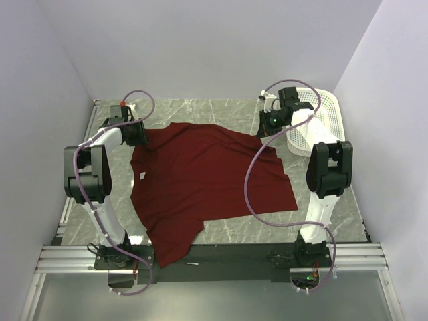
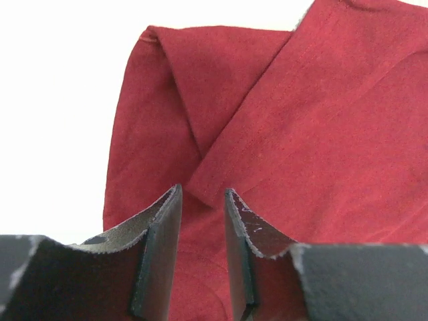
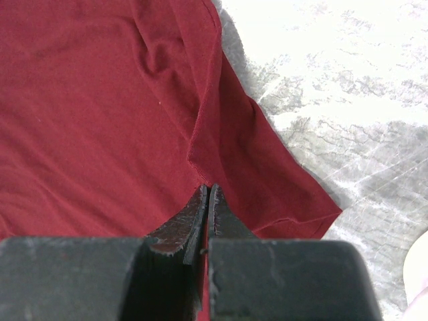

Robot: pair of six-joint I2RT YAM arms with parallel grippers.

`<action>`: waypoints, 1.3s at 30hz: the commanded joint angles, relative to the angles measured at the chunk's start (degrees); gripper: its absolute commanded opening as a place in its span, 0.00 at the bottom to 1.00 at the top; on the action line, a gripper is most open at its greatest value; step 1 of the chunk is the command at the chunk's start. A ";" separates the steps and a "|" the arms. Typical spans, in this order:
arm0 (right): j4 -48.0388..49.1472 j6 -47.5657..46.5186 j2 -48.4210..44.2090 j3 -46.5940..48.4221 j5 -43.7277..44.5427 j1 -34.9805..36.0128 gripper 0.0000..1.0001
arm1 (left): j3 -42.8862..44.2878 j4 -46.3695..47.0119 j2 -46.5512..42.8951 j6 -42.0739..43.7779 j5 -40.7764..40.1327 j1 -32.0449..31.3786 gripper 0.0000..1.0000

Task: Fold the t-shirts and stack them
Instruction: Flatten the tshirt out

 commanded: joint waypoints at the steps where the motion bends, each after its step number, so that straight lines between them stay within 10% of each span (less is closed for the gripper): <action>1: 0.44 -0.34 -0.64 -0.12 -0.67 0.35 0.00 | 2.77 -1.30 1.42 -0.60 1.66 -0.06 0.37; 30: 0.35 -0.42 -0.64 -0.04 -0.67 0.35 0.00 | 4.36 -2.80 5.20 -2.71 4.56 0.03 0.32; 39: 0.26 -0.42 -0.64 0.05 -0.76 0.26 0.00 | 4.62 -2.80 5.46 -2.88 4.56 0.03 0.16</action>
